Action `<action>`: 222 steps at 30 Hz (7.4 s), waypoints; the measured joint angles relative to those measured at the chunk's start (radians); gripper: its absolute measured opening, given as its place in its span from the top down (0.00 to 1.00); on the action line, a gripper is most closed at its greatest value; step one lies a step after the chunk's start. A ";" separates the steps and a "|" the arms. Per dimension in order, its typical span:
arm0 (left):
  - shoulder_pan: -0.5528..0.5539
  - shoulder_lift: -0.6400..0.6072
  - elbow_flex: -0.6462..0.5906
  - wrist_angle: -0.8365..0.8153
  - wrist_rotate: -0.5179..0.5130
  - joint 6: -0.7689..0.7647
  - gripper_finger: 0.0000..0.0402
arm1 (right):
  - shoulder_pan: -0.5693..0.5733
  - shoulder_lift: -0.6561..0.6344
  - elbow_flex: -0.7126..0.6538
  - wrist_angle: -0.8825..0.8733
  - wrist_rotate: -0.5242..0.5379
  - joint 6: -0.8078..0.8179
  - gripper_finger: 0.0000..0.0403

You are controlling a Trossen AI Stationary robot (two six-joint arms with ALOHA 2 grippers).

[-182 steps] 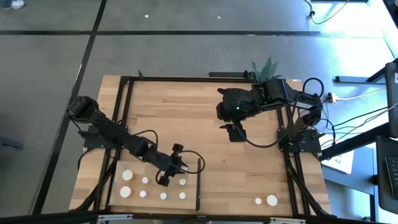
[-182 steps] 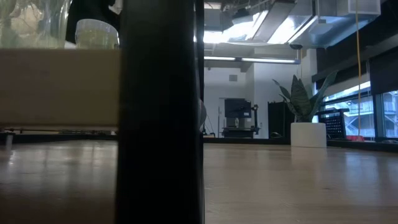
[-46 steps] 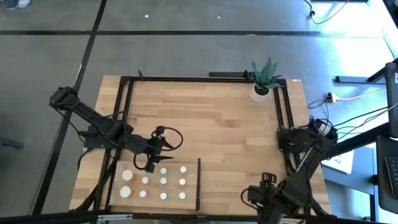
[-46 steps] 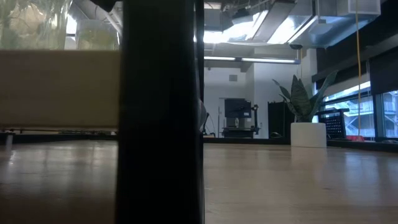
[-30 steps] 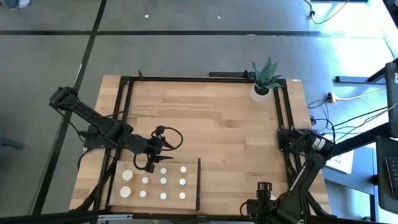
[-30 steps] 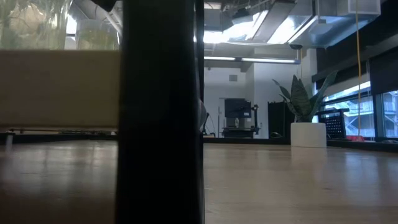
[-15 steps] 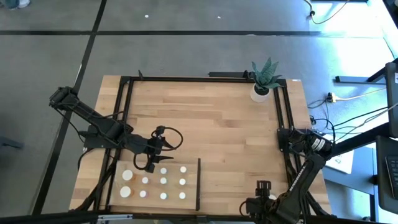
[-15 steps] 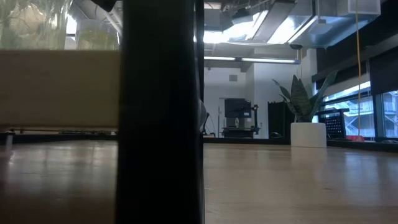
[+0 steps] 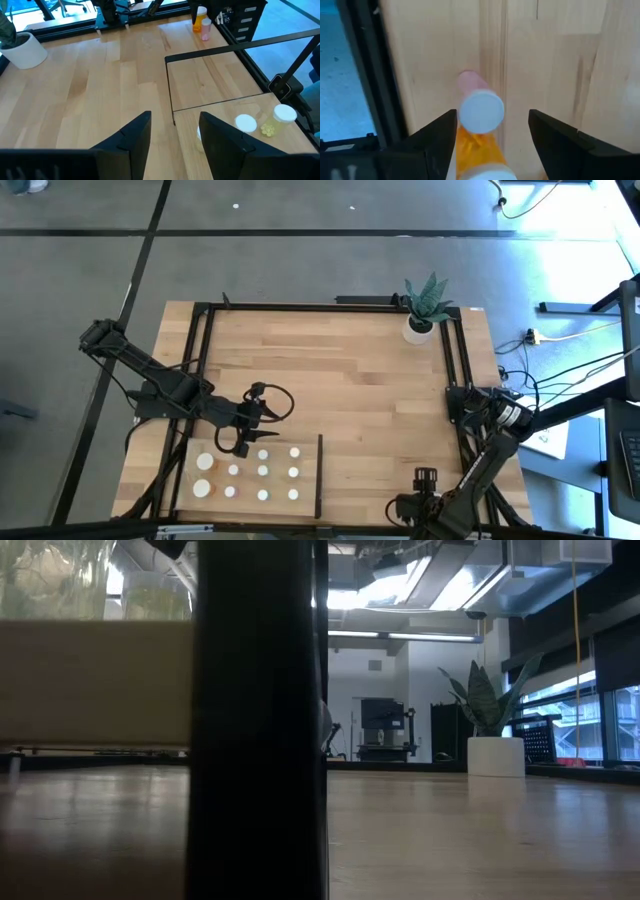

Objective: Pick and place medicine bottles onto shelf by color
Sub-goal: Put the pink pill bottle on the shelf aligned with the other pink pill bottle

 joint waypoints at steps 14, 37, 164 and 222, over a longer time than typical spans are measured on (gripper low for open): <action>0.000 0.000 0.000 0.000 0.000 -0.002 0.60 | -0.001 0.000 -0.049 0.079 -0.026 -0.010 0.38; 0.000 0.000 0.000 0.000 0.000 -0.002 0.60 | -0.015 0.000 -0.049 0.097 -0.018 0.004 0.65; 0.013 0.001 0.001 -0.116 0.037 -0.017 0.60 | -1.093 0.164 0.299 0.158 -0.026 -0.914 0.41; 0.323 0.211 -0.001 0.054 0.109 0.028 0.61 | -0.526 -0.312 0.357 -0.369 0.687 -0.394 0.41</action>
